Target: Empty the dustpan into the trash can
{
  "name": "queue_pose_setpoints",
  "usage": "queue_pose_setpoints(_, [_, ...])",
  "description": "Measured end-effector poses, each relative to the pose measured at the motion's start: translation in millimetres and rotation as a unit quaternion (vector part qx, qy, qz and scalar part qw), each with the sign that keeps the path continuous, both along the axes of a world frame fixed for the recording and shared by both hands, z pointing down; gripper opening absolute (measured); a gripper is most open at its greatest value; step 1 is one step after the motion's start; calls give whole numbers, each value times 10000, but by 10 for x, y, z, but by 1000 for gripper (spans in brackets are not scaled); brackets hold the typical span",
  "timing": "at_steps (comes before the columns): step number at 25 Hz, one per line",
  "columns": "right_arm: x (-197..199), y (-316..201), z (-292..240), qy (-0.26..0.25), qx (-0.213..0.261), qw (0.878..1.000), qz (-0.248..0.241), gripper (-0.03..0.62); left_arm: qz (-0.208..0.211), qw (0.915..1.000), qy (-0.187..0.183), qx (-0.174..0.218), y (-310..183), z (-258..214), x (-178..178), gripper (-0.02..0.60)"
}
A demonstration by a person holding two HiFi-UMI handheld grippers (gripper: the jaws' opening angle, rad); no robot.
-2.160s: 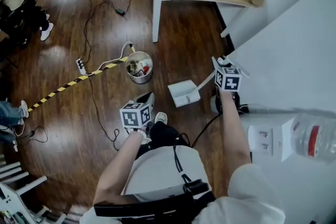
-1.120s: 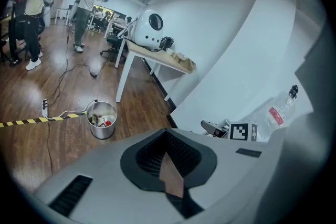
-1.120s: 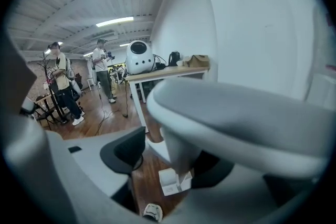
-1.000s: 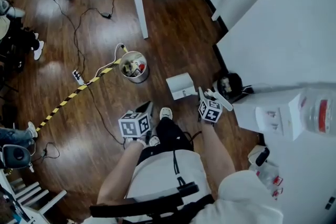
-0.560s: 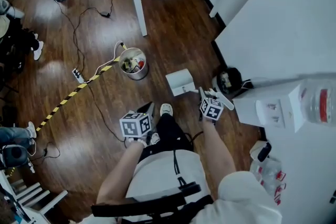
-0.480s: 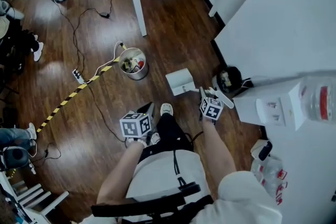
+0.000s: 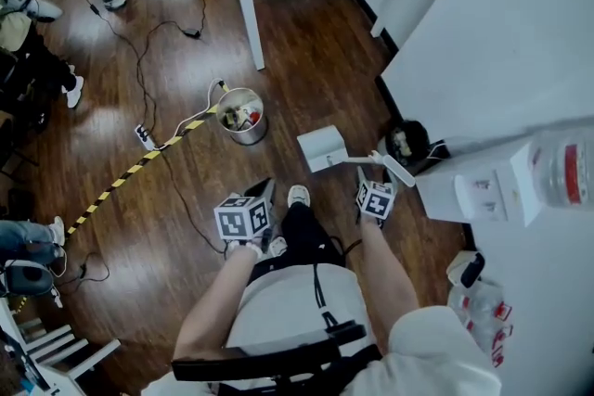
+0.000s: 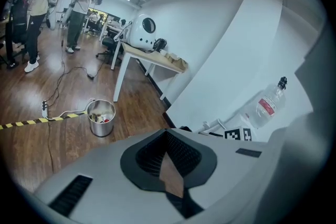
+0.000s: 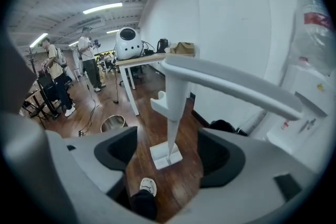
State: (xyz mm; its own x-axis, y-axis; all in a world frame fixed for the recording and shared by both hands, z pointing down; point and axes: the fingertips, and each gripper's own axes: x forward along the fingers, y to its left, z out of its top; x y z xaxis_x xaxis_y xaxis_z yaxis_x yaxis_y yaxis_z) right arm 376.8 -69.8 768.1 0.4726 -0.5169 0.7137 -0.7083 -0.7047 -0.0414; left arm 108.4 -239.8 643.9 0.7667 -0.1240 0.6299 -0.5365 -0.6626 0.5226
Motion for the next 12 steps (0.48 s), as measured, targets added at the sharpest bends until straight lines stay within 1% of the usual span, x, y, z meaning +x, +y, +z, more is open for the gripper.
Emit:
queue_pose_setpoints(3, [-146, 14, -94, -8, 130, 9998, -144, 387, -111, 9999, 77, 66, -2, -50, -87, -3])
queue_pose_setpoints(6, [-436, -70, -219, -297, 339, 9986, -276, 387, -285, 9994, 170, 126, -10, -105, -222, -3])
queue_pose_setpoints(9, [-757, -339, -481, -559, 753, 9933, -674, 377, -437, 9984, 278, 214, -4, -194, -321, -3])
queue_pose_setpoints(10, [-864, -448, -623, -593, 929, 9900, -875, 317, -469, 9981, 316, 254, 5, -237, -337, -3])
queue_pose_setpoints(11, [-969, -543, -775, -594, 1086, 9865, -1073, 212, -486, 9978, 346, 304, 20, -284, -349, -3])
queue_pose_setpoints(12, [-1068, -622, -921, -567, 1216, 9830, -1254, 154, -489, 9974, 370, 366, 38, -333, -358, -3])
